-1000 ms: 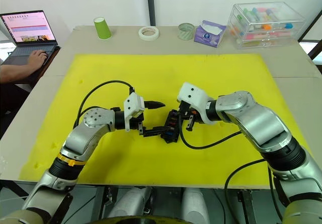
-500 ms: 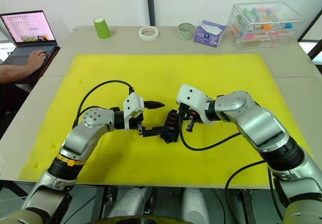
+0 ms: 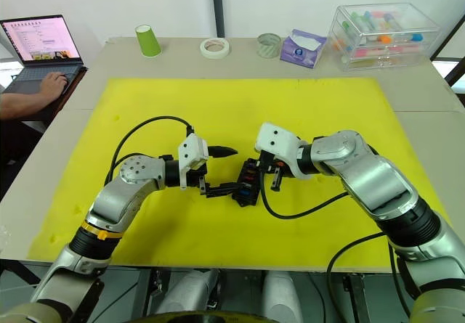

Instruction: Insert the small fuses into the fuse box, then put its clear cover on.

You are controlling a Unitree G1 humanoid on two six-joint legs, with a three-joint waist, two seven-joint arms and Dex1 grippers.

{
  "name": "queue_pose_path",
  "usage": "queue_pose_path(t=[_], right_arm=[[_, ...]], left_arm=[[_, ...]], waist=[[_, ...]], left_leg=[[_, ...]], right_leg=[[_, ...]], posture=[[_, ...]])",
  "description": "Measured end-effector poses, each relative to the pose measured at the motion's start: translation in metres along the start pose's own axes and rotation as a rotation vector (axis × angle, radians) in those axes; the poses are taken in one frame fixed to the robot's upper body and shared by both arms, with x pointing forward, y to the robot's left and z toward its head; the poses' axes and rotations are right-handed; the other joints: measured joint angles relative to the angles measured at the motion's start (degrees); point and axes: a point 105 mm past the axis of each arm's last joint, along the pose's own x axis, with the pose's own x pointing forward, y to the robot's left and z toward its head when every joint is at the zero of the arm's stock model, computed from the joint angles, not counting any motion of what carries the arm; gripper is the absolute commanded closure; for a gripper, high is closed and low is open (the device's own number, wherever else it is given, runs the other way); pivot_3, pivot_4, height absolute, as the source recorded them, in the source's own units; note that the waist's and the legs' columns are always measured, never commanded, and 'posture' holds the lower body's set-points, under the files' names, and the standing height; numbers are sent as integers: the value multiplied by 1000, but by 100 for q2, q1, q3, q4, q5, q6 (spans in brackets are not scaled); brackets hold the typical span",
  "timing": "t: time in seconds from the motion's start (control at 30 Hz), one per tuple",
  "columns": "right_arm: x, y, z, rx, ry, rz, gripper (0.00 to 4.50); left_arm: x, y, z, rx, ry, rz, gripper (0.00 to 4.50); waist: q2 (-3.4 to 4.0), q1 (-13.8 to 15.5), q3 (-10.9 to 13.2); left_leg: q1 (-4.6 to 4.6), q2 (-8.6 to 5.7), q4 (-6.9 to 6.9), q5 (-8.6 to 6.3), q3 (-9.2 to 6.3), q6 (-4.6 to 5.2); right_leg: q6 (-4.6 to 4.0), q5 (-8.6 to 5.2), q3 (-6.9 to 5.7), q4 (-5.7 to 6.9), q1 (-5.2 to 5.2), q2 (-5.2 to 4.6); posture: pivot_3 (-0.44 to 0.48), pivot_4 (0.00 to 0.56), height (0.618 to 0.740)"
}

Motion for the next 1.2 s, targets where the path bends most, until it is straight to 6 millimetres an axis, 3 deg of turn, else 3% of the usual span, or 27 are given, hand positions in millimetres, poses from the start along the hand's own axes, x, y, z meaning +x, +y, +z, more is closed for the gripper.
queue_pose_path(t=[0.17,0.27,0.37,0.67,1.07,1.2], right_arm=[[0,0,-1,9,2,-1,4500],[0,0,-2,10,1,-1,3837],[0,0,-3,16,1,-1,2858],[0,0,0,39,-24,7,2858],[-17,-7,11,107,-111,1,2858],[-26,-10,13,116,-155,-30,4161]], left_arm=[[0,0,0,0,0,0,19],[0,0,0,0,0,0,0],[0,0,0,-1,1,0,0],[0,0,0,-1,2,0,0],[0,-1,0,-5,2,-5,0],[0,-1,0,-5,1,-5,0]], waist=[[0,0,0],[0,1,0],[0,0,0],[0,1,0],[0,2,0],[0,5,0]], left_leg=[[0,0,0,0,0,0],[2,0,0,0,0,0],[2,0,0,0,0,0],[2,0,0,0,0,0],[1,0,0,0,0,0],[2,0,-1,0,0,0]], right_leg=[[0,0,0,0,0,0],[0,0,0,0,2,0],[0,0,0,0,2,0],[0,0,0,0,2,0],[0,0,0,0,2,0],[0,0,0,-1,2,0]], posture=[[0,150,740],[0,150,740],[0,150,740],[0,150,740],[0,150,740],[0,150,740]])
